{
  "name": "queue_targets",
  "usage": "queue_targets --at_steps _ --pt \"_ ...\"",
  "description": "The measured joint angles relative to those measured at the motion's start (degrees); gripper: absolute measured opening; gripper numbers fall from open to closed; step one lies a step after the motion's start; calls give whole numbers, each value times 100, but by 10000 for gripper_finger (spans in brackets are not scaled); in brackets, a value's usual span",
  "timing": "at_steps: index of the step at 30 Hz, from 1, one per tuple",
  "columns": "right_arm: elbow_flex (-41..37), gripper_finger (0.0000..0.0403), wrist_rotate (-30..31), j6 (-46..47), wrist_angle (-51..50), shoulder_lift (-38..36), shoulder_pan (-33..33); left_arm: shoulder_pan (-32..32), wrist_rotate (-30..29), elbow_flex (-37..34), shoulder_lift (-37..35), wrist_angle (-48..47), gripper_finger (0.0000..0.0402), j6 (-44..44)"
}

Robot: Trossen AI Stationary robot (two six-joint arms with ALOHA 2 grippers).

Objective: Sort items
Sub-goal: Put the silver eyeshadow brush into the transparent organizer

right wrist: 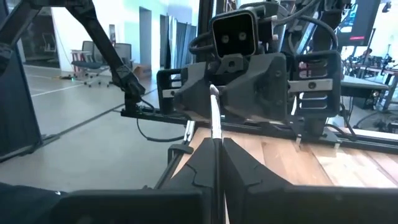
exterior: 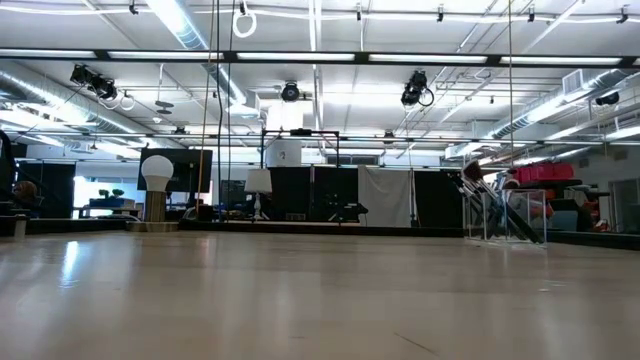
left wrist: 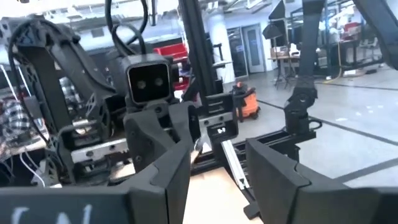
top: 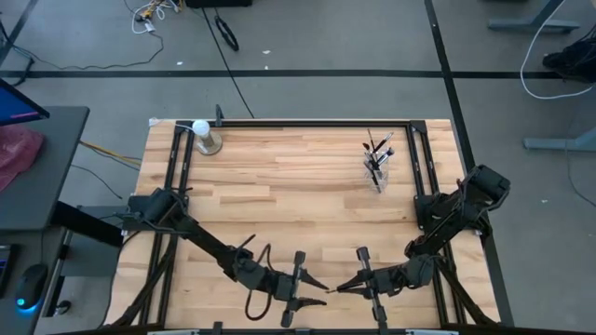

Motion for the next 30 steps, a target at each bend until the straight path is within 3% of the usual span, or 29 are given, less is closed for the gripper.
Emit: queue_targets --at_steps 14,20,27,30 --pt "9 13 1 3 95 -2 -2 142 -7 401 211 -117 148 142" --pt "9 13 2 -17 65 -6 -2 138 -48 409 220 -217 103 142" --pt "9 13 17 36 -2 -7 -2 140 -83 409 220 -225 19 166" --pt "19 14 74 180 -249 -17 -2 140 -87 409 220 -314 13 69"
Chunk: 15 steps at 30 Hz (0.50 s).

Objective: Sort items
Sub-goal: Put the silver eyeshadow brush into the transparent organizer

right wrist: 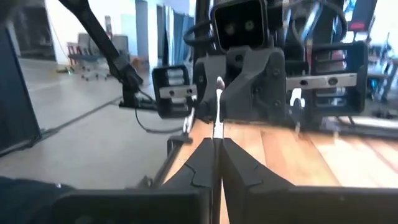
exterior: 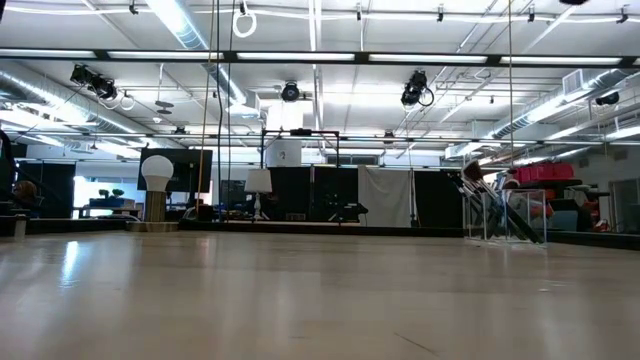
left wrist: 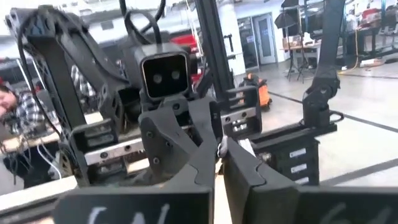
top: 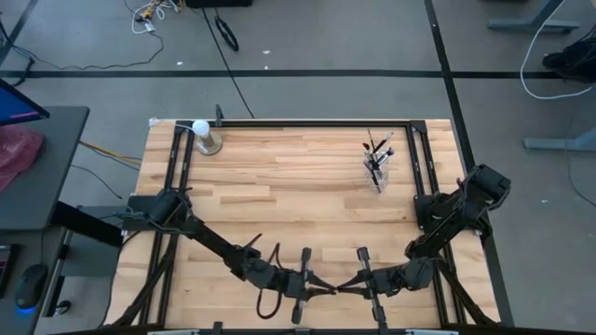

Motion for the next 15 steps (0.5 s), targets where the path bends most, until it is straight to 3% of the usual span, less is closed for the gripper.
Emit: queue_targets --at_steps 4,10,15 --pt "3 37 141 689 -1035 -270 -1 5 -217 -2 -7 -420 12 -409" --pt "0 124 142 2202 -3185 -828 -98 214 -422 -2 -27 -1243 11 -1391" --pt "-2 182 -60 2397 -3419 -772 -320 529 -232 -2 -28 -1915 12 -2307"
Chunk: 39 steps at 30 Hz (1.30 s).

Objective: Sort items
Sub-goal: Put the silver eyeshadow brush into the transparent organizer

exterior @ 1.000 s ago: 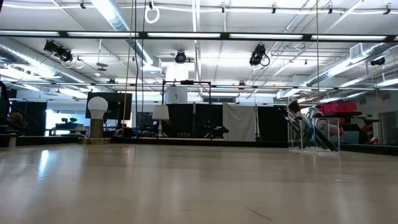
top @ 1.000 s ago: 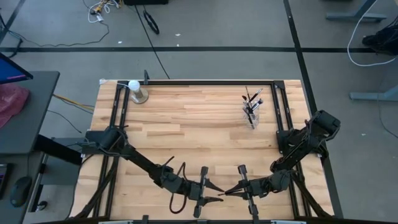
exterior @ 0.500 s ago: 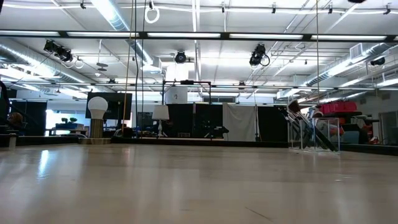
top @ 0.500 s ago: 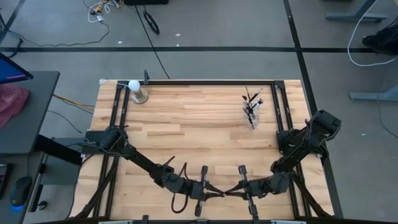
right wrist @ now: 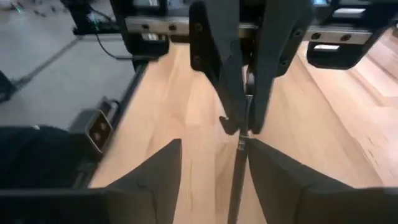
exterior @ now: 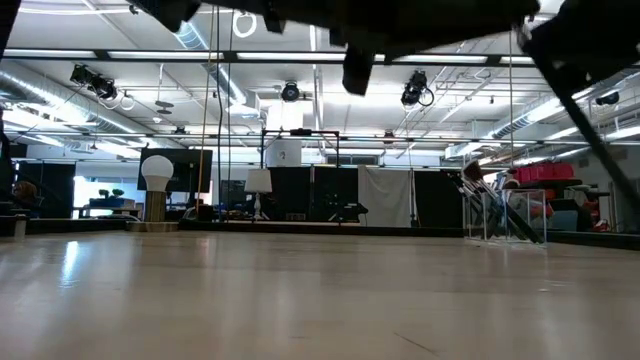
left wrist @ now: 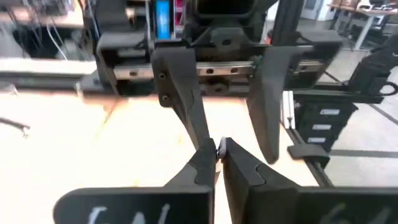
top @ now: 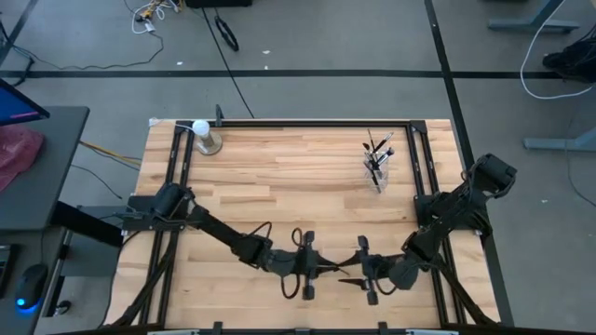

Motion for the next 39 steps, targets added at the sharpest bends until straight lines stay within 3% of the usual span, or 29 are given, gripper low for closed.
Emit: queue_targets --at_steps 4,8,12,17,19,21,26,29,34,39 --pt "-2 188 -145 2 -31 149 -178 153 146 0 0 -207 14 -363" --pt "-2 165 -154 2 -41 276 -256 184 190 0 -2 -211 16 -390" --pt "-2 121 -145 -4 -8 341 -261 182 194 0 -2 -214 16 -392" --pt "-2 34 -95 2 62 341 -261 186 208 0 -4 -171 27 -350" --pt "-2 14 56 2 61 341 -259 194 192 0 -9 -144 39 -285" --pt "-2 18 346 57 59 341 -252 201 175 0 -15 -109 58 -85" --pt "-300 12 1370 187 65 172 -252 197 32 0 -426 -738 130 234" --pt "-758 9 2080 166 100 -416 -266 112 90 10 -761 -1619 167 39" --pt "-1656 15 3509 -289 189 -2251 -490 -59 -192 -2 -842 -2238 196 -299" --pt "-2418 12 3490 -1254 716 -4024 -1658 -165 -509 -60 -678 -2220 195 -343"
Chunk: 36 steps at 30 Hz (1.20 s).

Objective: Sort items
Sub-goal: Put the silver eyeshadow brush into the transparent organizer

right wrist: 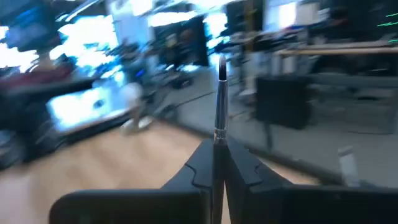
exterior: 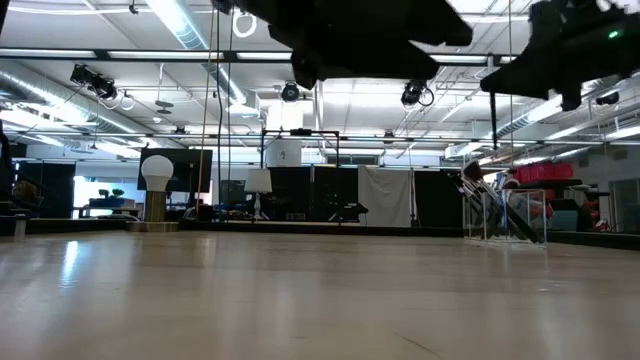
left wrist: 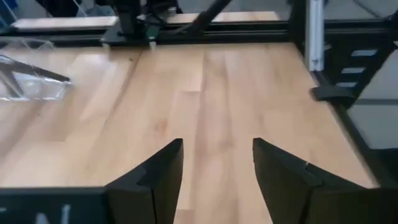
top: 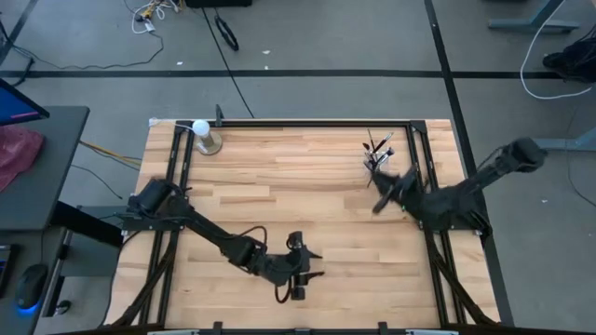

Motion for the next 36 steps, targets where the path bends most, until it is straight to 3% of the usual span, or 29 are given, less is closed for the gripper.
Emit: queue_targets --at_steps 4,7,13,18,25,36 --pt "-360 11 -396 -683 570 -831 -1307 -31 -108 11 92 95 187 -123" --pt "-440 11 -746 -782 805 -1012 -2330 -12 -184 3 166 66 182 -157" --pt "-448 11 -1605 -146 768 -684 -4233 23 -195 5 230 121 179 -236" --pt "-448 12 -2400 363 780 -85 -5416 19 -190 5 243 155 179 -284" --pt "-448 12 -3154 829 903 888 -6291 23 -190 5 243 162 179 -291" --pt "-448 30 -3355 1107 1298 1694 -6417 21 -188 5 243 169 179 -314"
